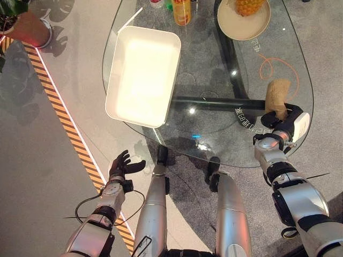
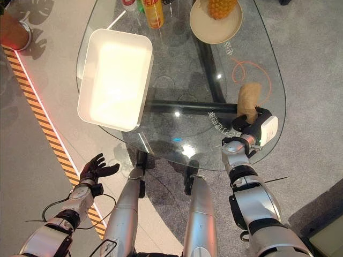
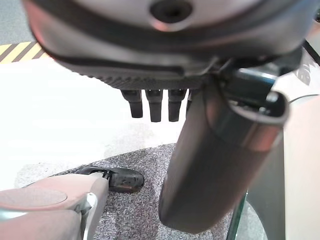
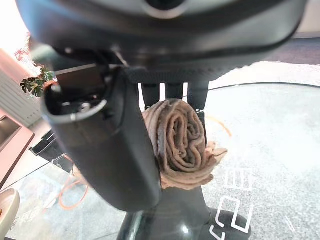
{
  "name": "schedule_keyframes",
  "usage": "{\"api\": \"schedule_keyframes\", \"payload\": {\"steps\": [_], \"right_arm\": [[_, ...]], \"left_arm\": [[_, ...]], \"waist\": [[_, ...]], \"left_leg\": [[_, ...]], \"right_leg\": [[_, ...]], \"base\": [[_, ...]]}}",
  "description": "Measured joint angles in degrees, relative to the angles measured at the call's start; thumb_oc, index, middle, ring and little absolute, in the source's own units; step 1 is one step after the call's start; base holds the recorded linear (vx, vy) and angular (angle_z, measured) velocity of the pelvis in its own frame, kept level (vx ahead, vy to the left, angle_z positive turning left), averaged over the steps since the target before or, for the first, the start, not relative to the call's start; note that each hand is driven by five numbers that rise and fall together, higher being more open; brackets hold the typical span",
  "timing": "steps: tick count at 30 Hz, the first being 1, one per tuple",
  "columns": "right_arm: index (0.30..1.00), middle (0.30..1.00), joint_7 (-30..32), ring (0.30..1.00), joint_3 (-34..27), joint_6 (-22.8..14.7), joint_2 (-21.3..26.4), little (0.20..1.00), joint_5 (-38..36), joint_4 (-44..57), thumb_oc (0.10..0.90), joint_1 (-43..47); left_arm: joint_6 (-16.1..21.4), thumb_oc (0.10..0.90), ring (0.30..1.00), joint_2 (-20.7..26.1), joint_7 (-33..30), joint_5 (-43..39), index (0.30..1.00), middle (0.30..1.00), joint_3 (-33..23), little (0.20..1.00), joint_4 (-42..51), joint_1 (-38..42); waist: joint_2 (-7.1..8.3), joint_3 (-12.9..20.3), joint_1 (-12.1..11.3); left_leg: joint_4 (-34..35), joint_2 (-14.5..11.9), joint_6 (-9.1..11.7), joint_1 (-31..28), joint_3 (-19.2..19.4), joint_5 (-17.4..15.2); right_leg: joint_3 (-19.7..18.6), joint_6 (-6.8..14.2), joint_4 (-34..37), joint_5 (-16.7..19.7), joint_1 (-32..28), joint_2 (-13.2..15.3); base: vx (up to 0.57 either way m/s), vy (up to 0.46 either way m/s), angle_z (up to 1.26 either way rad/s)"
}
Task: Wipe the table with a cloth and put it in the basket.
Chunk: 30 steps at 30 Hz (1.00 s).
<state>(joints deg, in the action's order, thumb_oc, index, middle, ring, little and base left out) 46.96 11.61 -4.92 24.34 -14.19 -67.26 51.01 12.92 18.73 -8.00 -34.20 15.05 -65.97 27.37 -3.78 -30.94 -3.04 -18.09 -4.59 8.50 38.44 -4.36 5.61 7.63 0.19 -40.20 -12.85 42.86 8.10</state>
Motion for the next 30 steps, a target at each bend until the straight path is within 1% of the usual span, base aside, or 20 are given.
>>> {"api": "schedule_keyframes", "payload": {"steps": [14, 19, 25, 26, 28, 30], "right_arm": [[0.300, 0.300, -0.3, 0.300, 0.1, 0.0, 0.0, 0.200, 0.1, -0.4, 0.100, 0.2], [0.300, 0.300, -1.1, 0.300, 1.1, 0.2, 0.1, 0.200, 0.7, -0.1, 0.100, 0.3], [0.300, 0.300, -1.7, 0.300, 3.2, 3.0, 0.7, 0.200, 2.9, 1.7, 0.100, 0.3], [0.300, 0.300, -1.8, 0.300, 3.7, 4.1, 0.9, 0.200, 3.0, 2.9, 0.100, 0.3], [0.300, 0.300, -1.9, 0.300, 4.7, 4.9, 1.1, 0.200, 3.0, 3.6, 0.100, 0.3], [0.300, 0.300, -2.4, 0.300, 6.1, 6.6, 1.1, 0.200, 3.1, 5.4, 0.100, 0.3]], "left_arm": [[0.0, 0.800, 0.900, 0.0, 0.0, 0.0, 0.900, 0.900, 0.0, 0.900, -0.3, 0.0], [0.0, 0.800, 0.900, -0.1, 0.0, 0.0, 0.900, 0.900, 0.1, 0.900, -0.2, 0.0], [0.0, 0.800, 0.900, -0.2, 0.0, 0.0, 0.900, 0.900, 0.1, 0.900, 0.1, 0.0], [0.0, 0.800, 0.900, -0.2, 0.0, 0.0, 0.900, 0.900, 0.1, 0.900, 0.1, 0.0], [0.0, 0.800, 0.900, -0.3, 0.0, 0.0, 0.900, 0.900, 0.1, 0.900, 0.2, 0.0], [0.0, 0.800, 0.900, -0.3, 0.0, 0.0, 0.900, 0.900, 0.1, 0.900, 0.2, -0.1]], "waist": [[0.00, 0.0, 0.0], [-0.01, 0.0, 0.1], [-0.02, 0.0, 0.1], [-0.02, 0.0, 0.2], [-0.03, 0.0, 0.1], [-0.06, 0.0, 0.1]], "left_leg": [[0.1, 0.0, 0.0, 0.0, 0.0, 0.0], [0.3, 0.0, 0.0, 0.0, 0.0, 0.1], [1.0, 0.0, 0.0, -0.2, -0.1, 0.5], [1.0, 0.0, 0.0, -0.2, -0.1, 0.5], [1.1, 0.0, 0.0, -0.2, -0.1, 0.6], [1.1, 0.0, 0.1, -0.3, -0.1, 0.7]], "right_leg": [[0.1, 0.0, 0.1, 0.0, 0.0, 0.0], [0.1, 0.0, 0.2, 0.0, 0.0, 0.0], [0.2, 0.0, 0.5, 0.2, 0.0, 0.0], [0.2, 0.0, 0.5, 0.2, 0.0, 0.0], [0.2, 0.0, 0.4, 0.2, 0.0, 0.0], [0.2, 0.0, 0.4, 0.2, 0.0, 0.0]], "base": [[0.00, 0.000, 0.00], [0.00, 0.000, 0.00], [0.00, 0.000, 0.00], [0.00, 0.000, 0.00], [0.00, 0.000, 0.00], [0.00, 0.000, 0.00]]}}
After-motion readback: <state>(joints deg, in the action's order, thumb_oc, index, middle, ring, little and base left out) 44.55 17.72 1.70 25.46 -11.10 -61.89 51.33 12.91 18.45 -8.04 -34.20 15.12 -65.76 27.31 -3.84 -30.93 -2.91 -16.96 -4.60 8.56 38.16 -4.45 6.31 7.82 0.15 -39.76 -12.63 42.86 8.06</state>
